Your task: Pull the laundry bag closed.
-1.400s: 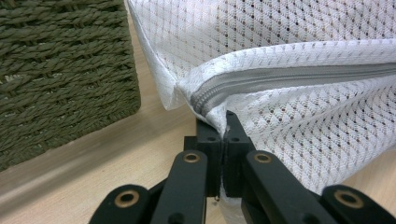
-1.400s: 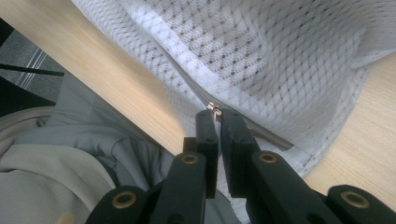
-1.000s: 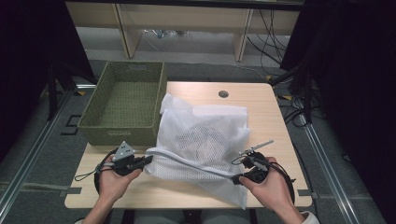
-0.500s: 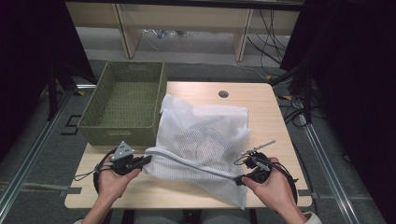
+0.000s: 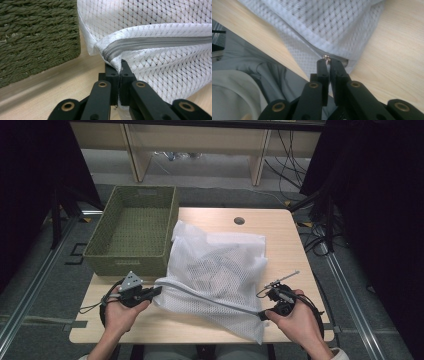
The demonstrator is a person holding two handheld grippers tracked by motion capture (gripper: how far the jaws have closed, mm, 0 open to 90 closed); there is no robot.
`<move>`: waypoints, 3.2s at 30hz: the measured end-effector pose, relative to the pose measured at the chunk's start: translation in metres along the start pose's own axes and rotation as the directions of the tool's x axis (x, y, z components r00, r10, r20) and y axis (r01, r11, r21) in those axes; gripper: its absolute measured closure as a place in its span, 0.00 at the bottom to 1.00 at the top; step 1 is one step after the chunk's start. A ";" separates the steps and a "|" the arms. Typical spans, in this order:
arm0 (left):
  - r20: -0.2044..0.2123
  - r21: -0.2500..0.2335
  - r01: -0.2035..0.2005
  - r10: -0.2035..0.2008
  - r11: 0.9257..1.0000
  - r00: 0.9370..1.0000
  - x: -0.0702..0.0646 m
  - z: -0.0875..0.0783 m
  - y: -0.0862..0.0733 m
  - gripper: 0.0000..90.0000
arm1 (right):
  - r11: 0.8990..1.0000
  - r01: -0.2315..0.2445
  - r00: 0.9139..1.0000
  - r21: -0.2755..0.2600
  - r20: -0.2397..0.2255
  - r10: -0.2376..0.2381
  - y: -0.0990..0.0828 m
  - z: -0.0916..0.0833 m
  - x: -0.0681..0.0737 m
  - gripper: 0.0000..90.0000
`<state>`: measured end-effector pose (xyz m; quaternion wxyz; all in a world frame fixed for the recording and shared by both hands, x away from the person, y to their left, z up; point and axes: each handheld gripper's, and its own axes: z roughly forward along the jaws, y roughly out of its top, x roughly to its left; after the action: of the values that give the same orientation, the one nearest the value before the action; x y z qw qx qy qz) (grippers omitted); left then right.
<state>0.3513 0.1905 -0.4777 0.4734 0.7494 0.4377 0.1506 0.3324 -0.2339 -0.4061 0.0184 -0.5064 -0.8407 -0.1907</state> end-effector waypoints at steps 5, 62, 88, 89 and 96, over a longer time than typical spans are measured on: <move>-0.001 -0.001 -0.010 0.010 1.000 1.000 0.002 -0.001 0.001 0.98 | 0.998 -0.051 0.999 0.042 0.020 0.051 -0.001 0.000 -0.005 0.97; 0.048 0.092 -0.187 0.183 0.978 0.982 -0.012 0.032 -0.004 0.92 | 0.993 -0.113 0.972 -0.034 0.203 0.117 0.009 0.026 -0.063 0.93; -0.033 -0.104 -0.215 0.212 0.971 0.977 -0.006 -0.005 -0.028 0.32 | 0.912 -0.209 0.935 -0.353 0.200 0.292 -0.002 0.008 -0.088 0.72; -0.039 -0.114 -0.217 0.214 0.970 0.976 -0.006 -0.006 -0.029 0.32 | 0.904 -0.189 0.942 -0.384 0.190 0.278 -0.002 0.009 -0.090 0.72; -0.040 -0.160 -0.211 0.207 0.964 0.978 -0.003 -0.006 -0.031 0.32 | 0.899 -0.190 0.941 -0.395 0.186 0.281 -0.005 0.008 -0.090 0.69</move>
<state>0.3298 0.1967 -0.5004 0.5097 0.7482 0.3479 0.2434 0.3731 -0.3096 -0.4352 -0.1559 -0.6185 -0.7174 -0.2803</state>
